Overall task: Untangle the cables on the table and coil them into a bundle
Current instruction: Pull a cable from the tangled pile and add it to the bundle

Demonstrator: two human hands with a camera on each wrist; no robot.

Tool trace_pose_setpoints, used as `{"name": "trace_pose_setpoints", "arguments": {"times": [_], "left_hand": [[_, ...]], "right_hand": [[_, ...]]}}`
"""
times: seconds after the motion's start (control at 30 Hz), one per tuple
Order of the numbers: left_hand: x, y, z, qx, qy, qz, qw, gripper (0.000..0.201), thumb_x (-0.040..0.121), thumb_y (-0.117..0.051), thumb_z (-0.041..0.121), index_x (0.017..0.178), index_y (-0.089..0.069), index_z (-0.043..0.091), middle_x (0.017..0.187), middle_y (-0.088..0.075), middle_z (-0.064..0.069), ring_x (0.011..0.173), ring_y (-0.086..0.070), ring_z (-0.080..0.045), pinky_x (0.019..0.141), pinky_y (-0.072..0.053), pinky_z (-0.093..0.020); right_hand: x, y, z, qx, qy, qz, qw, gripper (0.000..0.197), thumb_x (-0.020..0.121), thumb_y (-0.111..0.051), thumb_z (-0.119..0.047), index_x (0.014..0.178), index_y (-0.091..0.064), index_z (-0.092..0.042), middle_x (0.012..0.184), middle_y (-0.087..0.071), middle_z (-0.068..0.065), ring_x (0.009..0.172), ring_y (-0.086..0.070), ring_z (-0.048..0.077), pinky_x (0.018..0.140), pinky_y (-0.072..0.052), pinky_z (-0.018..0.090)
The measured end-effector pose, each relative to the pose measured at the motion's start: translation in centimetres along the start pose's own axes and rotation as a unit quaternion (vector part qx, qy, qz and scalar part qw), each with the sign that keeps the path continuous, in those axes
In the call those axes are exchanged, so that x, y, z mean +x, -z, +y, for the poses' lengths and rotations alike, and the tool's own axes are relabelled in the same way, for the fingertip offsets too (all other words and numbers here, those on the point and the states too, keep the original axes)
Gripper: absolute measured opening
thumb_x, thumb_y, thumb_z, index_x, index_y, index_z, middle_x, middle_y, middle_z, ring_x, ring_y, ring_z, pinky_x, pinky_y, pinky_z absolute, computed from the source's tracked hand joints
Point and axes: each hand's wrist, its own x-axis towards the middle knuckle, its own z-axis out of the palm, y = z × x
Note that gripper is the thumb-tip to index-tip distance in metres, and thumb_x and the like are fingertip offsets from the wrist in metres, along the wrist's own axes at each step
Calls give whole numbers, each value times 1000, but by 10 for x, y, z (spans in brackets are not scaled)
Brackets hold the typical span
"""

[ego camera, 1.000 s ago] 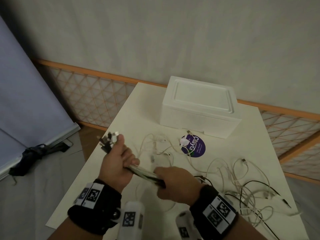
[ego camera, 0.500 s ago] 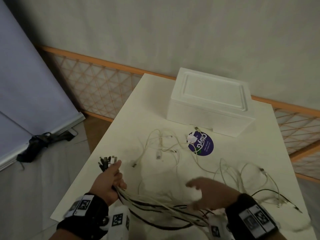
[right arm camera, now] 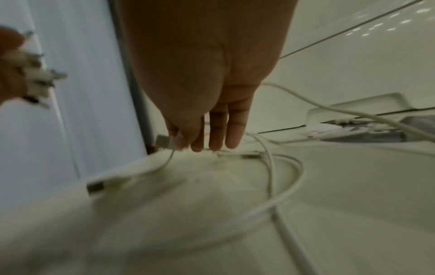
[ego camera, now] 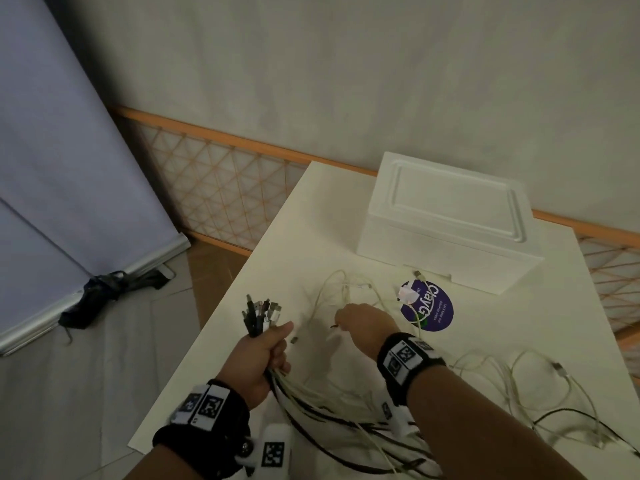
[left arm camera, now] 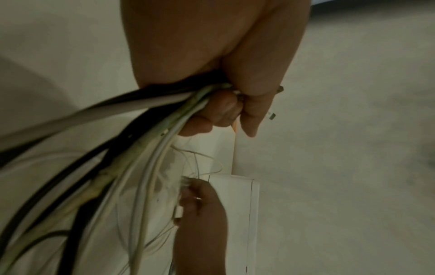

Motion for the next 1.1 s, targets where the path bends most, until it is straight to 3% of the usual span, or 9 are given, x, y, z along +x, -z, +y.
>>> {"name": "trace_pose_setpoints", "arguments": {"times": [0.2,0.3,0.43,0.57,0.63,0.77,0.83,0.97,1.1], "left_hand": [[-2,-37,14,-35,-46,-46,997,28,95,-54,26,71,-51,13,58,-52,-2,45,-46,-15,56,-49,-30],[-3,-75,25,20,-101,-63,993,20,95,-56,27,85,-60,10,73,-67,-6,59,-60,-17,64,-55,-33],[-8,-112,29,103,-171,-122,972,21,86,-66,26,101,-69,10,105,-72,-13,99,-66,-28,92,-52,-40],[-13,-127,28,112,-191,-164,961,25,89,-65,15,111,-67,5,111,-69,-19,109,-64,-34,101,-47,-46],[-15,-132,29,126,-203,-173,955,23,88,-66,12,110,-68,7,110,-70,-16,109,-64,-32,102,-46,-47],[-17,-137,28,184,-241,-175,936,28,76,-72,29,103,-73,21,105,-73,-8,106,-66,-27,102,-46,-50],[-18,-138,27,204,-260,-183,926,32,76,-73,34,106,-72,23,106,-73,-6,106,-66,-24,102,-45,-50],[-18,-137,27,217,-283,-187,915,38,75,-72,40,109,-70,24,109,-72,-1,110,-64,-20,104,-43,-49],[-18,-138,27,240,-298,-186,905,37,77,-70,42,106,-69,20,104,-72,-4,102,-66,-15,93,-49,-33]], "right_hand": [[-40,63,10,208,-58,219,952,24,98,-39,-18,119,-51,-22,94,-69,-2,83,-64,21,74,-51,35],[-60,94,-1,298,-43,248,921,20,98,-44,-23,114,-56,-17,82,-69,-5,76,-65,18,75,-54,37],[-75,111,-13,368,-42,258,892,14,95,-52,-22,106,-58,-16,81,-70,4,77,-66,21,77,-54,44],[-88,118,-9,415,-75,312,852,8,95,-51,-23,96,-55,-29,79,-71,1,77,-68,20,74,-55,47],[-93,122,-6,424,-92,323,841,11,95,-50,-19,97,-56,-27,82,-71,2,76,-68,21,73,-56,46],[-97,127,-4,450,-104,341,818,9,93,-56,-20,95,-61,-27,87,-70,2,80,-68,22,77,-56,47],[-99,128,-4,436,-106,348,823,9,92,-58,-20,95,-63,-27,90,-70,0,82,-66,19,80,-55,42],[-105,133,-7,322,-108,347,874,17,94,-55,-19,106,-67,-21,101,-70,-4,91,-61,11,77,-42,20],[-109,137,-12,349,-90,383,850,19,93,-58,-19,107,-69,-19,97,-71,-4,85,-60,7,72,-41,8]]}}
